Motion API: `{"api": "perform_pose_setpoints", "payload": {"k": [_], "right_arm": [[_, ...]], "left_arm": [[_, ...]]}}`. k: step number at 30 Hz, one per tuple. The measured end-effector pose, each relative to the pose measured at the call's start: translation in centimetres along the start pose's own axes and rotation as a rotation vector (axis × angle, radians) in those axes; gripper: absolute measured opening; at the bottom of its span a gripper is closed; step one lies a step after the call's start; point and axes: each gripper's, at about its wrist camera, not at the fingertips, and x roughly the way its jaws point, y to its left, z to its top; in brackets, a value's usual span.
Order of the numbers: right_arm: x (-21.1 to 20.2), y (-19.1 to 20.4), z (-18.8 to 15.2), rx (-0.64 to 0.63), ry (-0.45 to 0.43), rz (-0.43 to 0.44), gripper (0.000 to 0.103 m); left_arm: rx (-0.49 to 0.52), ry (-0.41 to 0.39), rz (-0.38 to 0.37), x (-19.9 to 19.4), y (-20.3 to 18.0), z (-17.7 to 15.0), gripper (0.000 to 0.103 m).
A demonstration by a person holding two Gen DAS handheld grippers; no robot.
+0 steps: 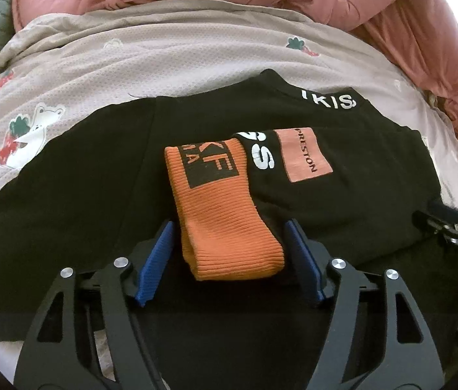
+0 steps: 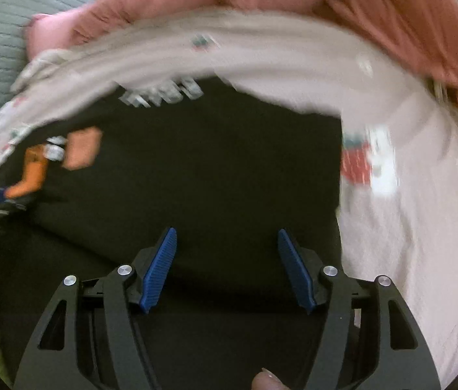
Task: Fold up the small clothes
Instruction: 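Move the left gripper over the shirt toward the other orange-cuffed sleeve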
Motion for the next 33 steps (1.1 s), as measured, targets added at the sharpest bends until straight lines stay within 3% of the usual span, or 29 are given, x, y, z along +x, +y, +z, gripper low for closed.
{"api": "perform_pose_setpoints", "payload": {"k": [10,14,19,20,22,33], "right_arm": [[-1.8,0.7,-0.6,-0.014,-0.037,-0.016,0.068],[-2.9,1.0,-0.5,-0.023,-0.068,-0.016,0.079],[-4.0,1.6,-0.4,-0.034,-0.096,-0.020,0.082],[-4.2,1.7,-0.4,-0.032,-0.105,-0.023,0.092],[-4.7,2.0,-0.2,-0.028,-0.125,-0.018,0.096],[-6.9,4.1,-0.2,-0.064,-0.189,0.009,0.098]], "left_arm": [[0.002,-0.019,-0.010,-1.0,0.0,0.0,0.071],[0.013,-0.036,-0.008,-1.8,-0.2,0.0,0.077],[0.021,-0.060,-0.001,-2.9,-0.3,0.0,0.081],[0.025,-0.061,0.004,-3.1,-0.2,-0.1,0.085],[0.025,-0.066,0.011,-3.5,-0.1,-0.3,0.093],[0.001,-0.136,0.042,-6.5,1.2,-1.0,0.093]]}}
